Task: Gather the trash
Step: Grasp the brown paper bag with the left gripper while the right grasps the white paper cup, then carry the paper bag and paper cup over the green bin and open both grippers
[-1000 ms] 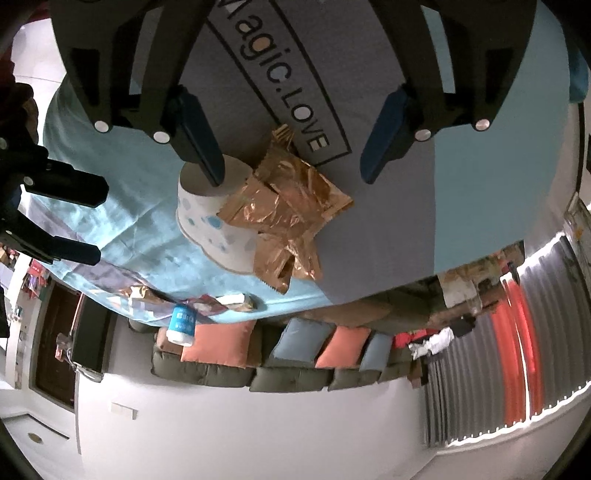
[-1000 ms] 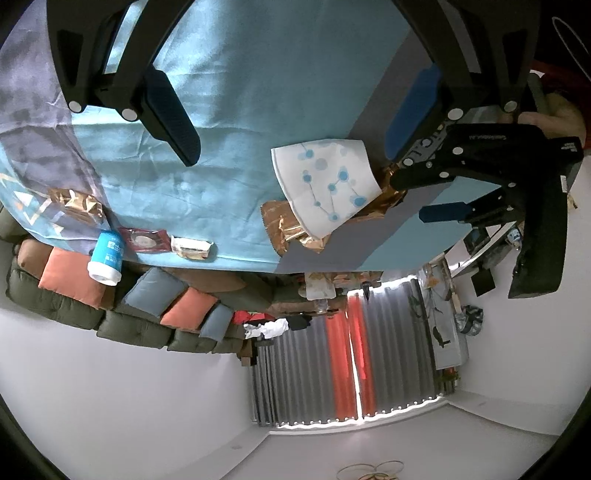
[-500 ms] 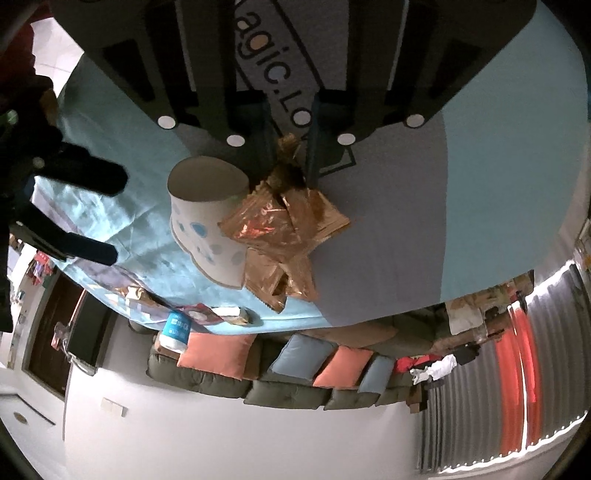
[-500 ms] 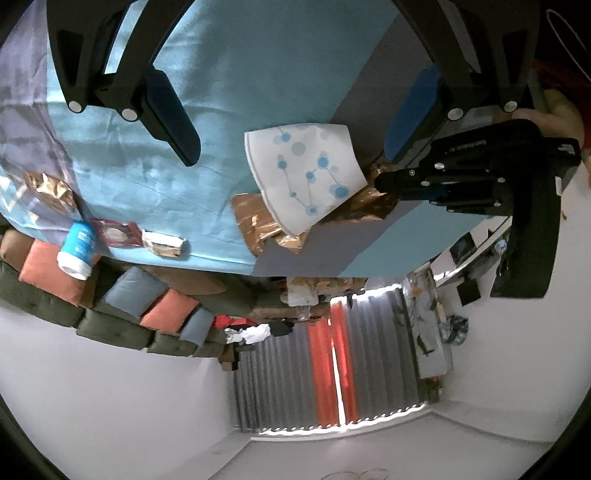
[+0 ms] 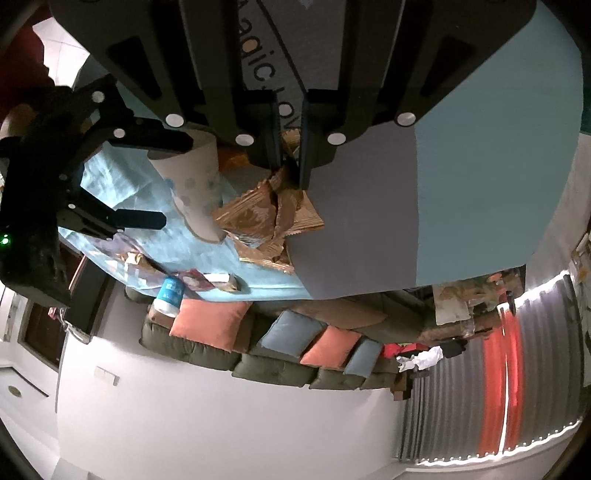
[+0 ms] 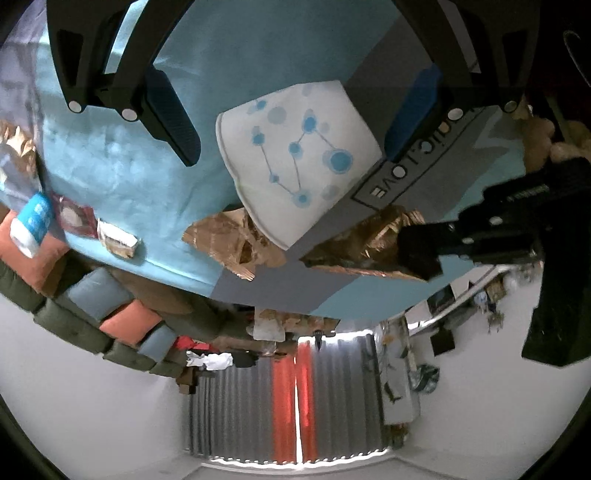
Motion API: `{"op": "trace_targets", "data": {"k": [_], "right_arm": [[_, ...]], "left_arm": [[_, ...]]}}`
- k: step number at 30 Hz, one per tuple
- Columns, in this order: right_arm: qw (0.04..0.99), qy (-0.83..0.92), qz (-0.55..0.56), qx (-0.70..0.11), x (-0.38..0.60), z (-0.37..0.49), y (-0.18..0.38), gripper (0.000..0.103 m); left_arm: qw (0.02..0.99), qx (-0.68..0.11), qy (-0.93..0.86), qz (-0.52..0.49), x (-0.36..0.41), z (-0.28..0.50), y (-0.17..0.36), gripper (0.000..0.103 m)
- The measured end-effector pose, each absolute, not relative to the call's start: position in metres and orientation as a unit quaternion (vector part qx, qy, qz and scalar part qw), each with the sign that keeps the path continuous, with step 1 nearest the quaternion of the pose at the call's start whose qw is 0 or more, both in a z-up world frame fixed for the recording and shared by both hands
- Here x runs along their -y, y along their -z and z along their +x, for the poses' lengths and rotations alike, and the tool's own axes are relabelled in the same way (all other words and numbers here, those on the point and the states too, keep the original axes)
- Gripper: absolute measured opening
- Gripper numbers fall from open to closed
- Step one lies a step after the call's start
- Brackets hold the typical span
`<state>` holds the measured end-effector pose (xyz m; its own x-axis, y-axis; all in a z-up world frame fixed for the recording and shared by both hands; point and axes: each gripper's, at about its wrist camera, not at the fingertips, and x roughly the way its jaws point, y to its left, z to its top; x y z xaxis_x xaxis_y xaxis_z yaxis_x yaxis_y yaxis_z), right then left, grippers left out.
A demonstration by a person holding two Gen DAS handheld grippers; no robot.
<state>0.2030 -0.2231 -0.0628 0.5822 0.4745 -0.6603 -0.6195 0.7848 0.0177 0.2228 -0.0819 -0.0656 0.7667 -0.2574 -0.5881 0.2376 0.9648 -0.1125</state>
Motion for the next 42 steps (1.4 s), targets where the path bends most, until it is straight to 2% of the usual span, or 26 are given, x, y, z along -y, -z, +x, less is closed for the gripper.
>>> {"op": "trace_targets", "data": {"k": [5, 7, 8, 15, 22, 32, 42], "right_arm": [[0.867, -0.331, -0.130, -0.349, 0.221, 0.212, 0.067, 0.096], [0.859, -0.339, -0.130, -0.362, 0.221, 0.217, 0.070, 0.089], [0.856, -0.341, -0.132, -0.365, 0.221, 0.217, 0.070, 0.080], [0.864, -0.333, -0.112, -0.361, 0.231, 0.204, 0.062, 0.078], [0.890, -0.320, -0.065, -0.318, 0.243, 0.181, 0.026, 0.078], [0.885, -0.375, -0.080, -0.263, 0.180, 0.162, -0.012, 0.078], [0.862, -0.439, -0.086, -0.239, 0.097, 0.155, -0.031, 0.078]], "left_arm": [[0.940, -0.316, 0.129, -0.024, 0.073, 0.218, 0.063, 0.008], [0.940, -0.316, 0.127, -0.024, 0.070, 0.217, 0.062, 0.009], [0.940, -0.316, 0.125, -0.025, 0.068, 0.215, 0.062, 0.009], [0.942, -0.312, 0.118, -0.035, 0.055, 0.209, 0.058, 0.009], [0.951, -0.285, 0.109, -0.044, 0.038, 0.189, 0.039, 0.009], [0.967, -0.243, 0.061, -0.056, -0.012, 0.141, 0.010, 0.009], [0.976, -0.202, -0.037, -0.069, -0.096, 0.083, -0.015, 0.009]]}}
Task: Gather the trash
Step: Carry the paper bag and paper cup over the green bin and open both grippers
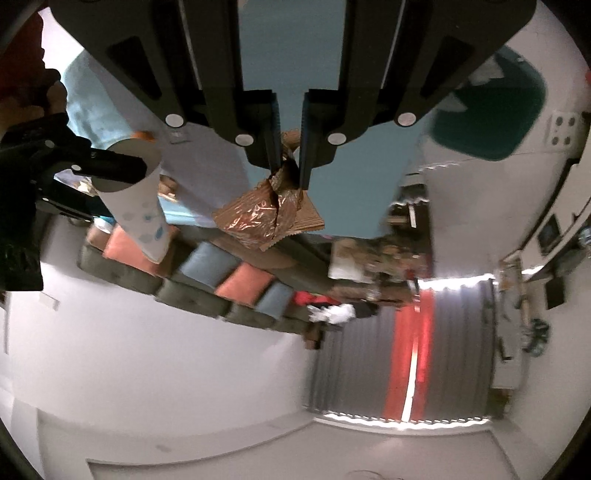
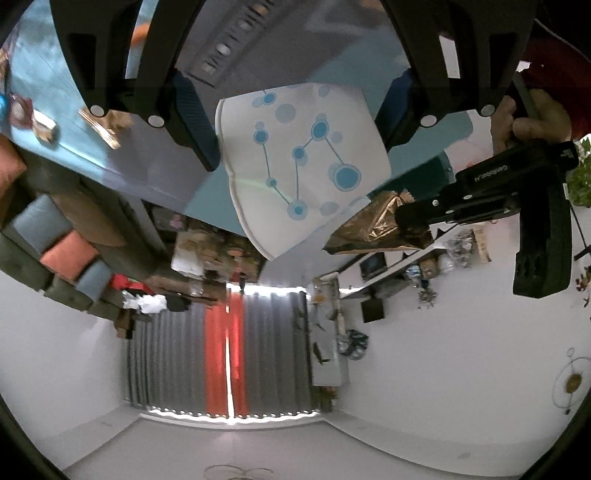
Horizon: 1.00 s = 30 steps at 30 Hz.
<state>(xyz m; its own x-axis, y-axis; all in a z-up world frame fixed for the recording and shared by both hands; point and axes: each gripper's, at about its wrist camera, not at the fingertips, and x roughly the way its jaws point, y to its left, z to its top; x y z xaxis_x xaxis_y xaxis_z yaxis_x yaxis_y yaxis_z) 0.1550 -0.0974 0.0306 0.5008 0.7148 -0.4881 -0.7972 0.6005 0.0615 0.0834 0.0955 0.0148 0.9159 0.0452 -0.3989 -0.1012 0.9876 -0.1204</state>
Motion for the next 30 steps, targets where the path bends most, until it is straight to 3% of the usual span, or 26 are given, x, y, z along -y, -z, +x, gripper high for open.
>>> {"op": "trace_targets", "data": {"k": [14, 30], "right_arm": [[0.815, -0.517, -0.112, -0.238, -0.016, 0.151, -0.041, 0.078], [0.756, -0.561, -0.160, -0.296, -0.143, 0.152, -0.009, 0.078]], "left_arm": [[0.961, -0.187, -0.181, -0.087, -0.219, 0.011, -0.019, 0.009], [0.936, -0.230, -0.239, -0.116, -0.290, -0.023, 0.016, 0.009]]}}
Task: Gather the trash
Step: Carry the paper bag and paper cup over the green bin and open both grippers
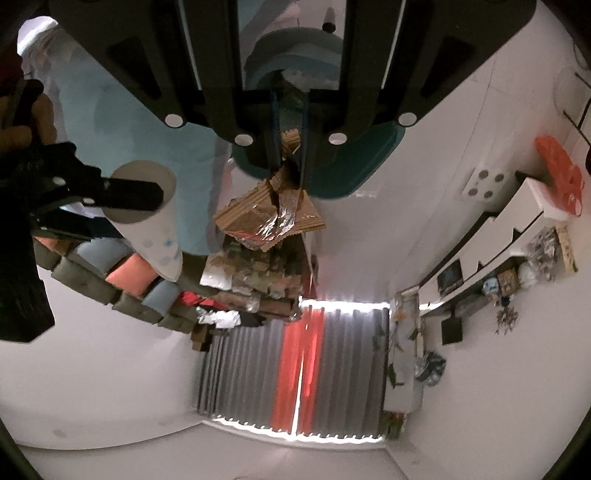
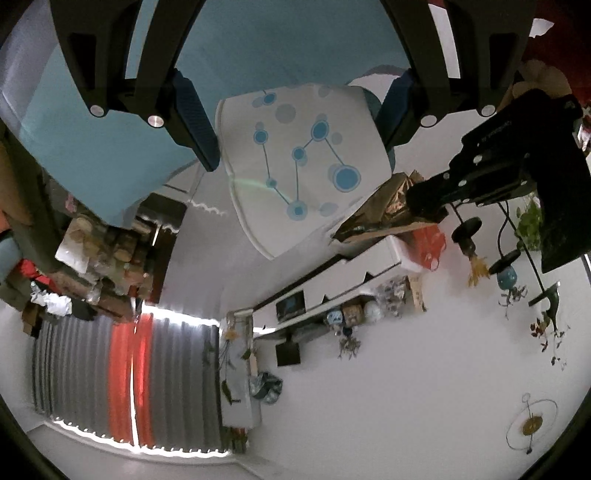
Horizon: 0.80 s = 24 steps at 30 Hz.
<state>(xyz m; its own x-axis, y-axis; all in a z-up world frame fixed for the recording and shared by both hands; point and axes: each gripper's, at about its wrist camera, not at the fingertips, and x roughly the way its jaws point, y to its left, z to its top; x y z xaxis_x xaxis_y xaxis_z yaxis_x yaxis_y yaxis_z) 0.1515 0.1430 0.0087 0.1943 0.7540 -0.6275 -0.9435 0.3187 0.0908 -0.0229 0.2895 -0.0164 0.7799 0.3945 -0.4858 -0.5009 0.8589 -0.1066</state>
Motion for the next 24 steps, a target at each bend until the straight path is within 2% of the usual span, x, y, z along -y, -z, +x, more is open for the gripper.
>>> {"op": "trace_targets", "data": {"k": [9, 24], "right_arm": [[0.734, -0.559, -0.200, -0.331, -0.193, 0.157, 0.018, 0.078], [0.701, -0.561, -0.224, -0.380, -0.242, 0.162, 0.052, 0.078]], "left_arm": [[0.916, -0.273, -0.258, -0.142, -0.327, -0.007, 0.061, 0.010], [0.900, -0.311, -0.258, -0.165, -0.351, 0.022, 0.103, 0.010]]}}
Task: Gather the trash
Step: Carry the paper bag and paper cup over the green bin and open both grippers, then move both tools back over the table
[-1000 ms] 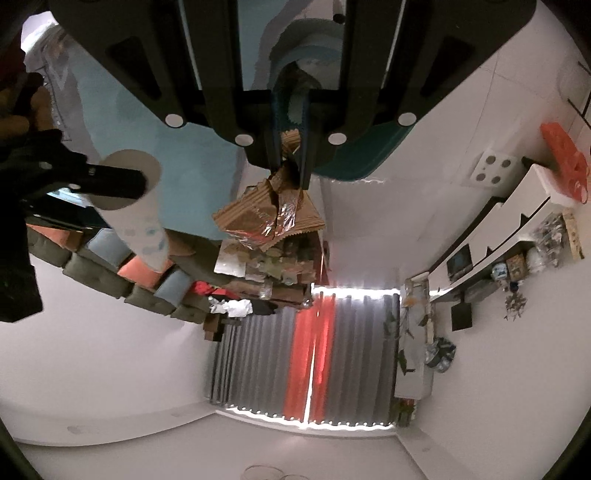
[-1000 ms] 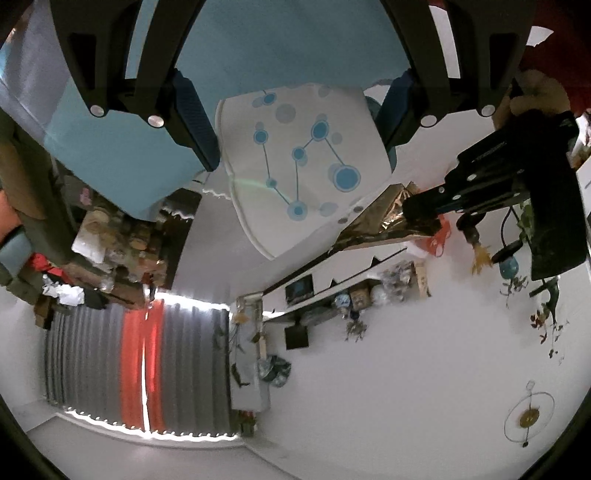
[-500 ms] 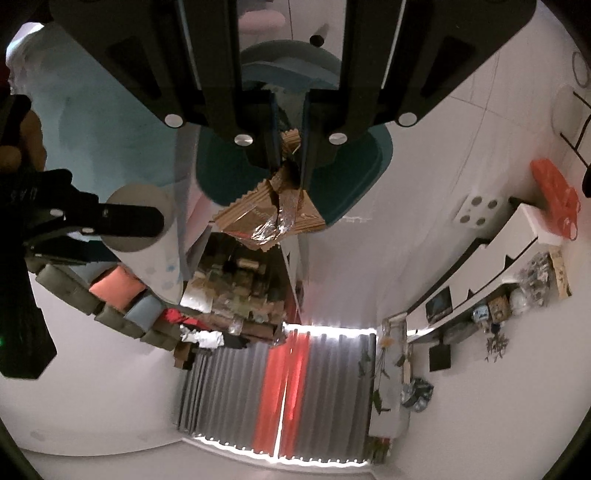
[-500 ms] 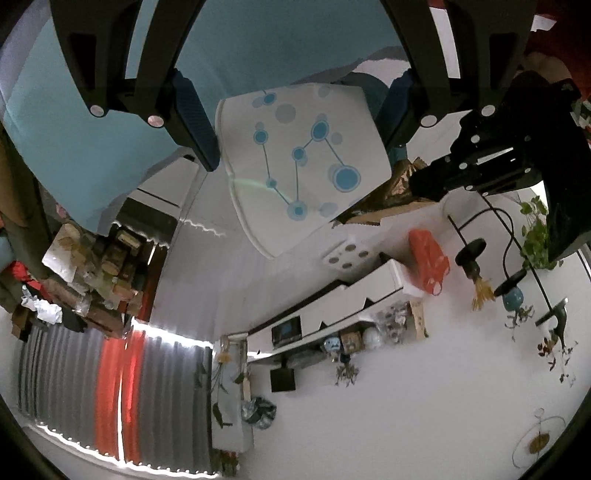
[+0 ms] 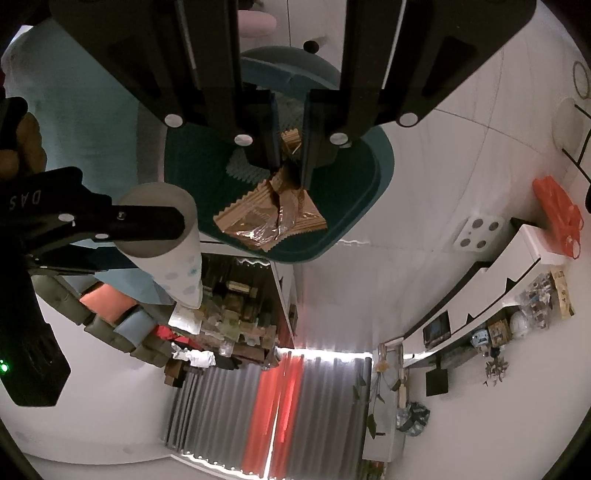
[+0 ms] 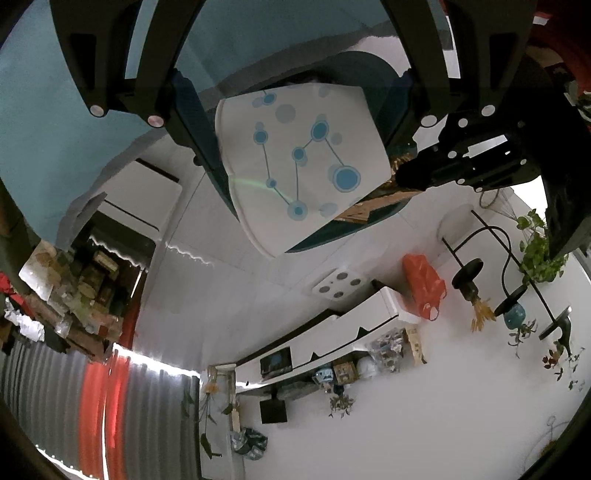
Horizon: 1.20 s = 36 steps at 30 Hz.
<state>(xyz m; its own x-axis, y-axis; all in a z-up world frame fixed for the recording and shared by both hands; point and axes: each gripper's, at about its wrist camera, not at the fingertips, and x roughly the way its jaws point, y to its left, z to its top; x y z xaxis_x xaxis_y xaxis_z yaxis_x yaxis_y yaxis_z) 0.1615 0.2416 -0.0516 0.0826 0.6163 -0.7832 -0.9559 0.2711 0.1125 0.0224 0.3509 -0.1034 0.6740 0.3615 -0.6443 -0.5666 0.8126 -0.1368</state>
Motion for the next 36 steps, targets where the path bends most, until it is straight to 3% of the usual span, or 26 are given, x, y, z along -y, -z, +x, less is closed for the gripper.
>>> {"op": "trace_targets", "data": {"k": [15, 17, 19, 22, 24, 33, 36], "right_arm": [[0.672, -0.559, -0.231, -0.428, -0.278, 0.175, 0.071, 0.079], [0.666, -0.560, -0.227, -0.437, -0.281, 0.176, 0.075, 0.079], [0.665, -0.560, -0.222, -0.442, -0.283, 0.178, 0.077, 0.079], [0.663, -0.560, -0.213, -0.450, -0.286, 0.179, 0.079, 0.080], [0.659, -0.561, -0.206, -0.456, -0.286, 0.181, 0.081, 0.088], [0.674, -0.560, -0.194, -0.440, -0.278, 0.180, 0.070, 0.088], [0.687, -0.559, -0.197, -0.420, -0.269, 0.176, 0.058, 0.090]], "left_arm": [[0.890, -0.337, -0.251, -0.175, -0.365, 0.043, 0.133, 0.011], [0.889, -0.341, -0.250, -0.175, -0.366, 0.046, 0.136, 0.015], [0.889, -0.343, -0.248, -0.175, -0.365, 0.048, 0.140, 0.025], [0.887, -0.344, -0.253, -0.176, -0.367, 0.047, 0.144, 0.027], [0.886, -0.341, -0.258, -0.178, -0.368, 0.045, 0.145, 0.032], [0.883, -0.323, -0.288, -0.181, -0.373, 0.020, 0.138, 0.039], [0.885, -0.312, -0.297, -0.178, -0.372, 0.010, 0.127, 0.050]]}}
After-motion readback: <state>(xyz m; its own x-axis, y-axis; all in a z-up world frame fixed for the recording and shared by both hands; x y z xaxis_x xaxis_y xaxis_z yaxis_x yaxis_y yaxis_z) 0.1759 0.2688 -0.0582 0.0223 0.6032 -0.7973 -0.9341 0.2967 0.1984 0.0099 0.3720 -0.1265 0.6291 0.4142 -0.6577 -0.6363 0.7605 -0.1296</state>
